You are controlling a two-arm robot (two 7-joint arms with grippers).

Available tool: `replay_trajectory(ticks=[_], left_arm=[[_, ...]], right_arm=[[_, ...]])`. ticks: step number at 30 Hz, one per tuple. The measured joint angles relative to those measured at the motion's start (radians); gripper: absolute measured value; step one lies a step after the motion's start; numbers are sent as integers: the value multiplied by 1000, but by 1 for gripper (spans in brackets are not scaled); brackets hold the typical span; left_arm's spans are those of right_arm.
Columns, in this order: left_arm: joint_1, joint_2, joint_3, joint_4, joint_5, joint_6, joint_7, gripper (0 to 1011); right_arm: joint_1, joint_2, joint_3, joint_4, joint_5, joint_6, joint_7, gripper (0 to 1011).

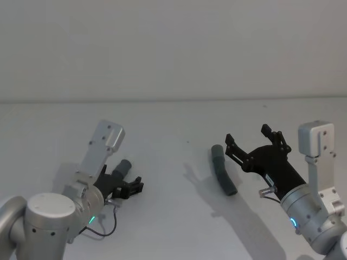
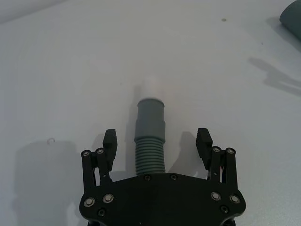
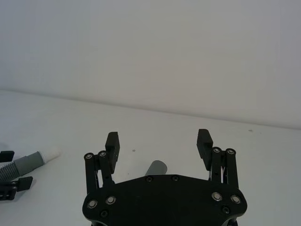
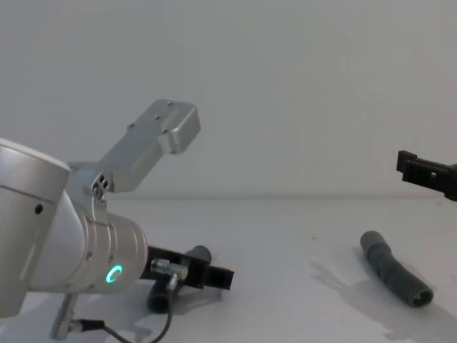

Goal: Use both hands to pick up one end of the pipe from the table, align the ends, and insert them.

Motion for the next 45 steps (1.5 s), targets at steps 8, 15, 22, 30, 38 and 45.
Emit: replay_trajectory(ticks=[8,15,22,30,38,45], left_arm=[[18,-14,-10,2,1,-6,9,916],[32,-21,-21,1,2,-17,14,815],[38,-25,-29,6,6,-30,14,769],[36,-29,-32,18,11,-43,9,720],[28,-35,-38,31,20,-58,6,665],[24,-37,-44,35,26,-62,5,547]], right_arm=[[0,0,0,0,0,0,0,1001],[0,0,0,0,0,0,0,1001],[0,0,0,0,0,0,0,1001],[0,0,0,0,0,0,0,1001],[0,0,0,0,0,0,0,1001],[0,0,0,0,0,0,0,1001]])
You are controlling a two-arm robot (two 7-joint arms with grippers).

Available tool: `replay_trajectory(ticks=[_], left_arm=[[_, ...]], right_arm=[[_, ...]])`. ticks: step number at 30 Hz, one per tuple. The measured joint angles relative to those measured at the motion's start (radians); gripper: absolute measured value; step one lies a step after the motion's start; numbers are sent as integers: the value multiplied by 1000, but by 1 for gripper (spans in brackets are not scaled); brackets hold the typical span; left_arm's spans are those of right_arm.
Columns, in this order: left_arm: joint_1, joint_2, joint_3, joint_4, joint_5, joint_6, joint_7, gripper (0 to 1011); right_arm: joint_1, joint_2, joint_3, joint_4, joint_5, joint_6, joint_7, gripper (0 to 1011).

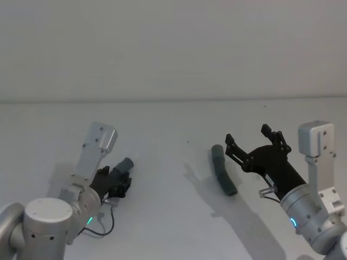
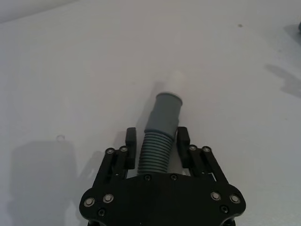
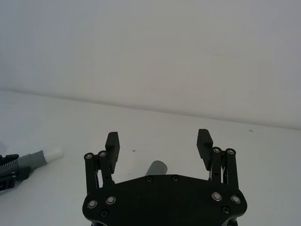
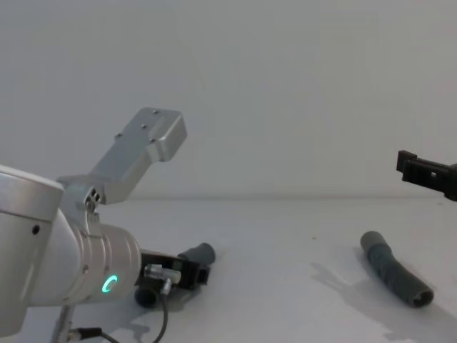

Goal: Use both hands to pick up one end of the pipe from the table, align the ends, and insert them.

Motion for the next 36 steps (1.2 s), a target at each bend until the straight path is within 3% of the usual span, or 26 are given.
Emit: replay_trajectory(ticks=[2,5,9,24,36], left_arm=[[0,-2,-3,1,2,-2,0,445],[0,-4,-6,3,2,-3,0,374],[3,-10,-11,5,3,-3,0,340],[6,-16,-13,9,5,-17,-22,333],[-45,36,11,-13,19,-84,-123,332]], right_arm=[[0,0,0,0,0,0,0,1001],[0,0,0,0,0,0,0,1001],[0,0,0,0,0,0,0,1001],[0,0,0,0,0,0,0,1001],[0,0,0,0,0,0,0,1001]])
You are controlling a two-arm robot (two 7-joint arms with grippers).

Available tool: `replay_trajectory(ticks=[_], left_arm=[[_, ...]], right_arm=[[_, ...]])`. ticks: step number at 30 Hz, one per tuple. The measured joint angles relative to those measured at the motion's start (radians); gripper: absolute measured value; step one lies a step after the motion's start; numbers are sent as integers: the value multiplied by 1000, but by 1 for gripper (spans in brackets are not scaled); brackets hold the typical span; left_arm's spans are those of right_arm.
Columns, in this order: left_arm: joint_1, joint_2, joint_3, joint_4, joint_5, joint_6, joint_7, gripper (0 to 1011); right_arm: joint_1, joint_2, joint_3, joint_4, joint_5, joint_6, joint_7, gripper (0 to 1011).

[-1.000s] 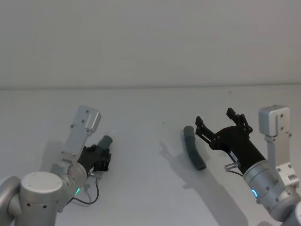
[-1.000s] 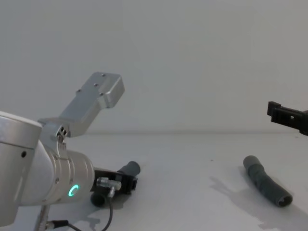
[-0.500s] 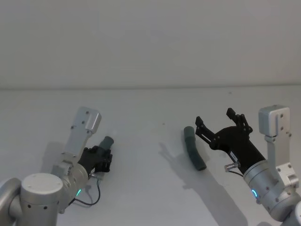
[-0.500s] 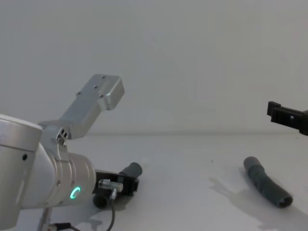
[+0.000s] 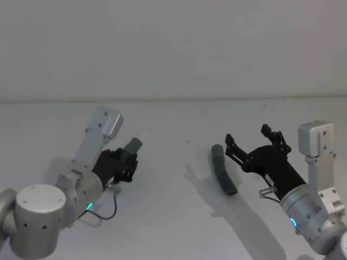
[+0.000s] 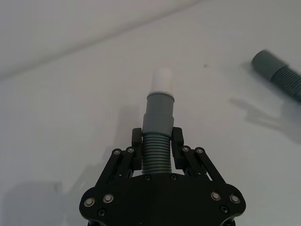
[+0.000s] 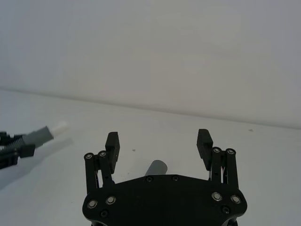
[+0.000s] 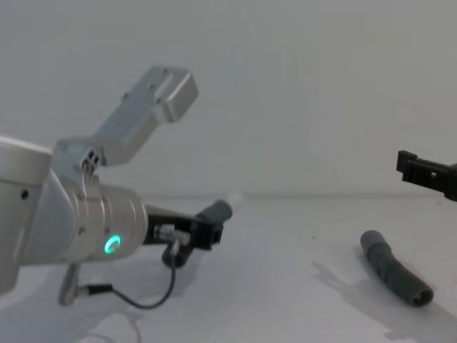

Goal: Use both hands to pick up one end of the pipe from the table, align the ends, and insert them.

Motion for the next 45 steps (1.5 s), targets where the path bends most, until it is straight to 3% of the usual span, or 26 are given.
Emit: replay_trajectory(ticks=[12,16,24,33,35,45], left_arm=[[-77,85,29,-17,8,-59,-158,332],[-119,133,43,-21,6,-77,-247,332],[-171,192,64,-22,-8,-92,-364,332],[-255,280,99,-16,-38,-107,-551,332],[-260,284,101,-15,-41,-108,-562,332],[-351,377,145,2,-77,-122,-784,332]], right_arm=[[0,0,0,0,0,0,0,1001],[0,0,0,0,0,0,0,1001],[0,0,0,0,0,0,0,1001],[0,0,0,0,0,0,0,1001],[0,0,0,0,0,0,0,1001],[0,0,0,0,0,0,0,1000]])
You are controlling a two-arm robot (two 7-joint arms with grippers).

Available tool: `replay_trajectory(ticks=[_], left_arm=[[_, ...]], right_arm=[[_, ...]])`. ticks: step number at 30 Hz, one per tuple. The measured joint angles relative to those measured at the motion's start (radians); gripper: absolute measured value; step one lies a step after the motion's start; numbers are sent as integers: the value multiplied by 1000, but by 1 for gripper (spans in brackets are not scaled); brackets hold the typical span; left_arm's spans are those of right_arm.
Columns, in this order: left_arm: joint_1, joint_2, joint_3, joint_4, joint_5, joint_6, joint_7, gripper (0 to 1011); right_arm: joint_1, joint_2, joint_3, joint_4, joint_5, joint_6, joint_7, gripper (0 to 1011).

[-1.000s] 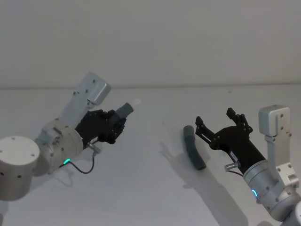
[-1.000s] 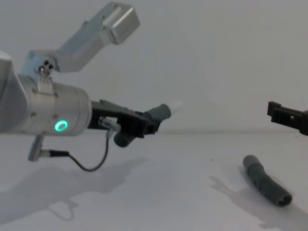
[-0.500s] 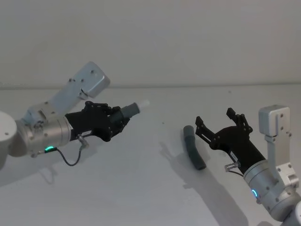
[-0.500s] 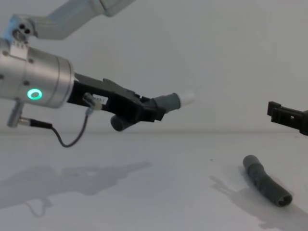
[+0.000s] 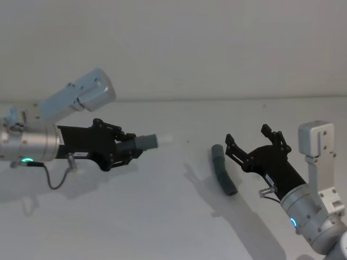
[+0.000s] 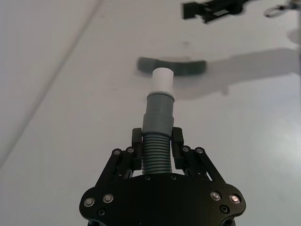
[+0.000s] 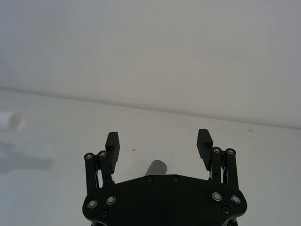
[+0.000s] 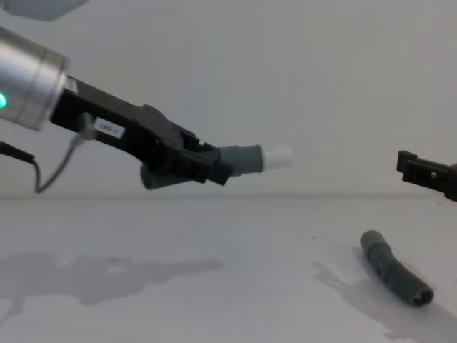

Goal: Use both hands to pick up one end of the pipe from the table, align the ends, and insert them.

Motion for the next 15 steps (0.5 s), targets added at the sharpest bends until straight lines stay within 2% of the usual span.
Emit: replay_trajectory(ticks=[8,15], left_arm=[[-54,85,35,5,-26,-13,-167,332],[-64,125,46,3,-44,-24,-232,332]], right_arm=[[0,0,0,0,0,0,0,1000],[0,0,0,0,0,0,0,1000]])
